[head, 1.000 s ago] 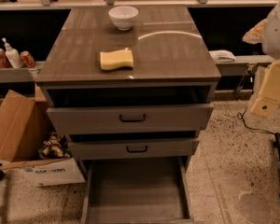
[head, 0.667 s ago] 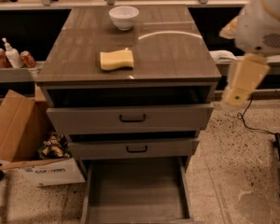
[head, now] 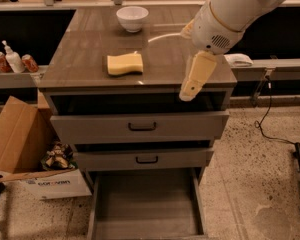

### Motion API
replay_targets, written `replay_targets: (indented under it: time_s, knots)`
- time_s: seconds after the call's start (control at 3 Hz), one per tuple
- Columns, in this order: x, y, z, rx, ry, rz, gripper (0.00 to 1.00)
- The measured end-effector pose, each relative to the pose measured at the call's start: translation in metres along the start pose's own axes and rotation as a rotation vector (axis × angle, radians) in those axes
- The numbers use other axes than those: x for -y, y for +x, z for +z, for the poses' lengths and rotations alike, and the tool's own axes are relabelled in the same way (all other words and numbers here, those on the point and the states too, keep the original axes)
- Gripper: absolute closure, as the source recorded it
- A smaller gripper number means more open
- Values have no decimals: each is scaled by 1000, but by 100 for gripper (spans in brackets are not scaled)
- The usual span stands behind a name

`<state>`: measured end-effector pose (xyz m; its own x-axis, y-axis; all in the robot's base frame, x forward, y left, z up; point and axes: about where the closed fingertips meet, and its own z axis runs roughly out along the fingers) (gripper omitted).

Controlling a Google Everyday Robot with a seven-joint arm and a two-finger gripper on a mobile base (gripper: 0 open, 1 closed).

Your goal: Place sponge into bottom drawer

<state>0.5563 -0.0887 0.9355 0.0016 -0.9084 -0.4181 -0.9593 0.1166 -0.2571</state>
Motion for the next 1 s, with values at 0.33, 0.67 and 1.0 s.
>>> replay_targets:
  time_s: [0.33, 0.67, 1.0]
  knots:
    - [0, 0, 0, 0, 0, 0, 0]
    - [18, -1, 22, 21, -20, -22, 0]
    - [55, -6, 61, 73, -42, -43, 0]
